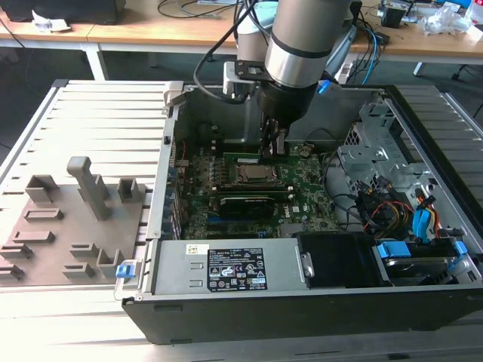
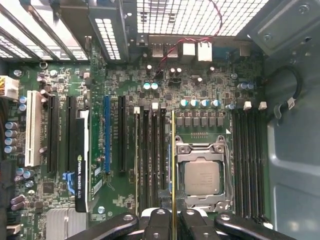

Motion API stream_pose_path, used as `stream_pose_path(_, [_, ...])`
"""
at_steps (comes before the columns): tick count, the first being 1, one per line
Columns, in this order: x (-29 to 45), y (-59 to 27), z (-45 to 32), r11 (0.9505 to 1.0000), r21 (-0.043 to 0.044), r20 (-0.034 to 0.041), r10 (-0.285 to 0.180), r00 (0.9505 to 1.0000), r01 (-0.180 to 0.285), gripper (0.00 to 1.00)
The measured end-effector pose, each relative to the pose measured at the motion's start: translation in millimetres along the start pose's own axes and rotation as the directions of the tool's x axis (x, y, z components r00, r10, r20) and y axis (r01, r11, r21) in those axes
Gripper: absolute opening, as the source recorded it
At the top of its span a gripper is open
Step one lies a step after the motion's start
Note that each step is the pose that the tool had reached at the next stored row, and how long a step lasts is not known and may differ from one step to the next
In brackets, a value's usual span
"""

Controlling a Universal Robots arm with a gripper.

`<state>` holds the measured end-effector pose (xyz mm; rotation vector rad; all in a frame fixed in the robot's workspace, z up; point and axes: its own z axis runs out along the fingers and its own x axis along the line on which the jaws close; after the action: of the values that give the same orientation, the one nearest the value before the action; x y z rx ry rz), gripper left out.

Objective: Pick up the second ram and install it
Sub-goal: 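Insert the second ram into the second slot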

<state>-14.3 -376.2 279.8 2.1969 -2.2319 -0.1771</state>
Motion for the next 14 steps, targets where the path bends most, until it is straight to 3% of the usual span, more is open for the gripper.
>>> stream_pose_path(4, [1.0,-0.7,10.0,1.0000,0.0000,0.0000,0.000,1.0000,0.000,0.14])
stream_pose_path(14, [3.4,-2.1,26.9,1.0000,0.0000,0.0001,0.000,1.0000,0.000,0.14])
